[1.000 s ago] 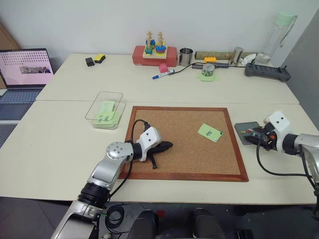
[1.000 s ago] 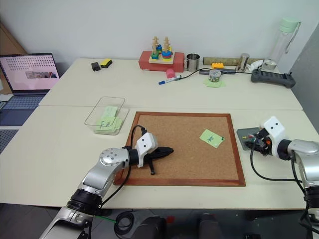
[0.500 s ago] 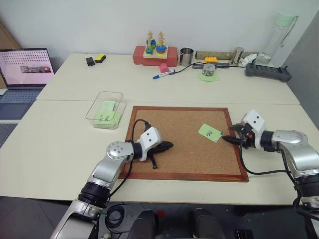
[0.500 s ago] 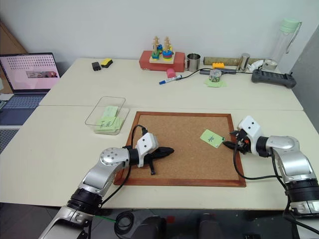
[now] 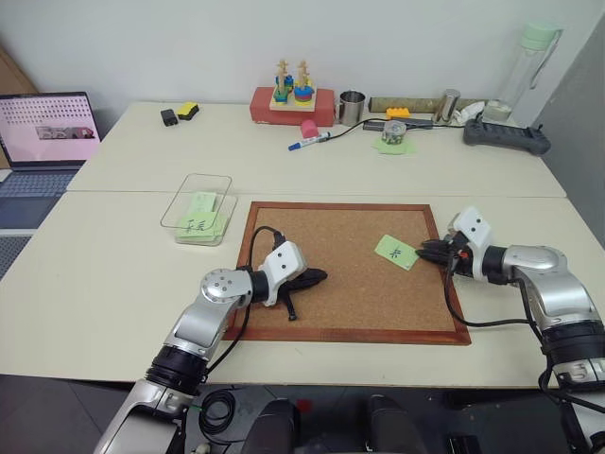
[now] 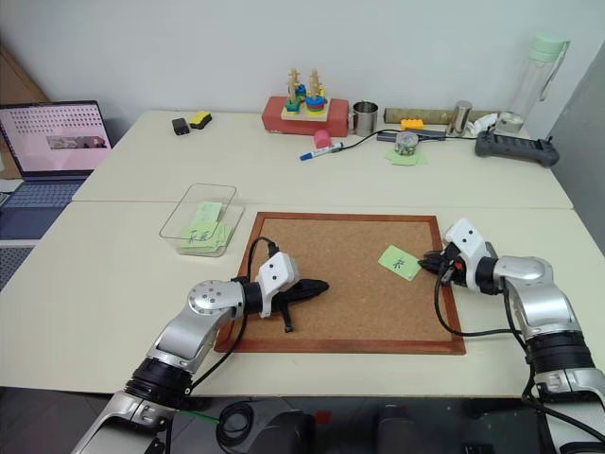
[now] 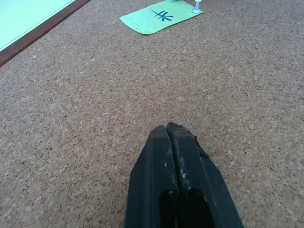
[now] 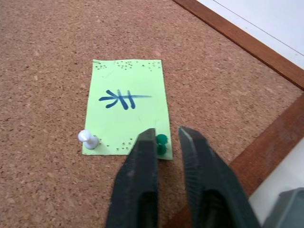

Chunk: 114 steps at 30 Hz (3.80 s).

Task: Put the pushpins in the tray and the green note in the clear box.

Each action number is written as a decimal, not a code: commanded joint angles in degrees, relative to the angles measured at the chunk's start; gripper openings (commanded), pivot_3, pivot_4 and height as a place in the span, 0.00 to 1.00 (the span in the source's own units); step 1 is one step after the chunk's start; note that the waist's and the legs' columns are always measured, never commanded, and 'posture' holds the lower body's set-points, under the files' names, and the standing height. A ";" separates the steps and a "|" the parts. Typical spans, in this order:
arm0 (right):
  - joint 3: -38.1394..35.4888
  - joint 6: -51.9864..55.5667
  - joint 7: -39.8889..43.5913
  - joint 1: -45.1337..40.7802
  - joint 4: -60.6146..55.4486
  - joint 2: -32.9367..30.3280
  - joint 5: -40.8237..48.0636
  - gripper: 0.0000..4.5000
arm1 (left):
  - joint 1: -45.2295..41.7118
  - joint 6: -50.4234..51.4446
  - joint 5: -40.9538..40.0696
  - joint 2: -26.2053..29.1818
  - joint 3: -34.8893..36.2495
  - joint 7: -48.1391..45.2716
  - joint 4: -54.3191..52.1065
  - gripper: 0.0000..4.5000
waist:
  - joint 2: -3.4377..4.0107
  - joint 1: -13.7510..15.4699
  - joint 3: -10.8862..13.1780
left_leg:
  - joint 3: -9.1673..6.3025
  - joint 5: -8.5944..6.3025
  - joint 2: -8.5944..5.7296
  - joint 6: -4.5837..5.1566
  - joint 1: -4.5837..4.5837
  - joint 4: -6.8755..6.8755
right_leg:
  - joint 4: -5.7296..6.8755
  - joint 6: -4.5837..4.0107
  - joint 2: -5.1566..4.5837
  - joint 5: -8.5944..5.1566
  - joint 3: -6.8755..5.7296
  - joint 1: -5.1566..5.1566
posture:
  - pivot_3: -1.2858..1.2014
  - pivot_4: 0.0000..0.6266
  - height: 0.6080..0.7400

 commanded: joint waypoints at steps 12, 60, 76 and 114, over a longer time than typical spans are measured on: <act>-6.70 6.19 0.71 -0.26 -7.75 -0.03 7.69 0.00 | 1.71 1.28 1.59 1.20 -1.17 -0.29 0.38 0.00 | 0.00 -0.01 0.00 | -0.04 0.00 0.00 0.00 -0.01 -0.01 | 0.01 0.00 0.00 0.00 0.00 -0.02 | 0.52 0.24 1.00; -12.84 11.63 -2.47 13.36 -20.56 -10.16 9.63 0.48 | 1.42 0.66 1.58 0.97 -1.99 -0.97 0.95 0.00 | 0.04 -0.03 -0.03 | 0.04 -0.01 0.03 0.01 0.02 -0.02 | 0.00 0.02 0.01 -0.01 0.02 0.02 | 0.52 0.24 1.00; -7.83 5.62 -5.46 12.01 -24.56 -3.52 7.40 0.48 | 1.04 1.29 1.19 0.86 -0.97 -0.03 0.41 0.00 | 0.02 -0.02 -0.02 | -0.09 -0.01 0.03 0.01 0.02 -0.02 | -0.02 0.03 0.01 -0.02 0.02 0.02 | 0.52 0.24 1.00; -2.72 -1.64 -4.66 8.84 -10.34 4.85 5.03 0.44 | 1.27 2.15 0.99 0.66 -1.40 -0.48 -0.09 0.00 | 0.01 0.09 -0.03 | -0.12 0.00 0.01 0.00 0.03 0.00 | 0.01 0.01 0.02 -0.01 0.00 0.02 | 0.52 0.24 1.00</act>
